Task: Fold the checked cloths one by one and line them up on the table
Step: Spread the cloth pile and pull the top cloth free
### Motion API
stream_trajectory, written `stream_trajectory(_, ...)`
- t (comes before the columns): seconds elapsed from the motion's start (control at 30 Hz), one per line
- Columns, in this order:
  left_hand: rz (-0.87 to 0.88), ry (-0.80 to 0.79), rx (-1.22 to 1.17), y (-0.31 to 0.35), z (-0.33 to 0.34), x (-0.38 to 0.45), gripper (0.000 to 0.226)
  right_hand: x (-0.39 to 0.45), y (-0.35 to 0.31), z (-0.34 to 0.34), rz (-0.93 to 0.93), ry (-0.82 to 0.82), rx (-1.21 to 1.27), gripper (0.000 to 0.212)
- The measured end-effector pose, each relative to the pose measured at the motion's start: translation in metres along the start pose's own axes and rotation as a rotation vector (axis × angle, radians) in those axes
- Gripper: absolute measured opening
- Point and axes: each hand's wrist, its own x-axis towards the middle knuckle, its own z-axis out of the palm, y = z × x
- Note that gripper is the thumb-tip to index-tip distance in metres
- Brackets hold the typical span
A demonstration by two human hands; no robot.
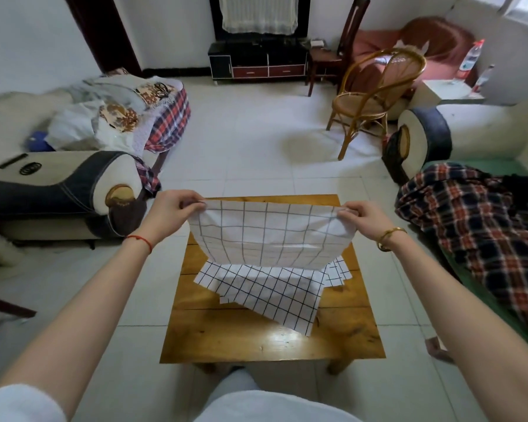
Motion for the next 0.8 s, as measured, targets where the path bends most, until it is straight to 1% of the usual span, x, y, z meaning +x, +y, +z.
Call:
stream_trajectory(0.1, -0.012, 0.005, -0.034, 0.000, -0.005, 0.001, 0.013, 0.010, -0.003, -0.003, -0.029, 0.004, 0.027, 0.051)
stream_trajectory(0.13, -0.020, 0.004, -0.046, -0.001, -0.006, 0.004, 0.013, 0.015, -0.004, -0.003, -0.036, 0.011, 0.025, 0.051)
stream_trajectory(0.2, -0.029, 0.000, -0.053, -0.006, -0.008, 0.011, 0.015, 0.027, -0.005, -0.001, -0.032, 0.014, 0.033, 0.040)
stream_trajectory(0.27, -0.040, 0.000, -0.051, -0.014, -0.008, 0.020, 0.016, 0.039, -0.007, 0.004, -0.021, 0.017, 0.054, 0.036)
stream_trajectory(0.4, -0.077, 0.014, -0.045, -0.037, 0.003, 0.049, 0.013, 0.071, -0.001, 0.021, 0.045, 0.033, 0.049, 0.037)
stream_trajectory(0.5, -0.094, 0.001, -0.028, -0.063, 0.017, 0.076, 0.007, 0.097, 0.006, 0.038, 0.104, 0.079, 0.030, 0.033)
stream_trajectory(0.63, -0.175, -0.059, -0.014, -0.100, 0.038, 0.111, 0.014, 0.137, 0.014, 0.063, 0.174, 0.121, -0.001, 0.027)
stream_trajectory(0.8, -0.252, -0.086, -0.018, -0.143, 0.067, 0.148, 0.014, 0.184, 0.030, 0.096, 0.247, 0.139, -0.042, 0.032)
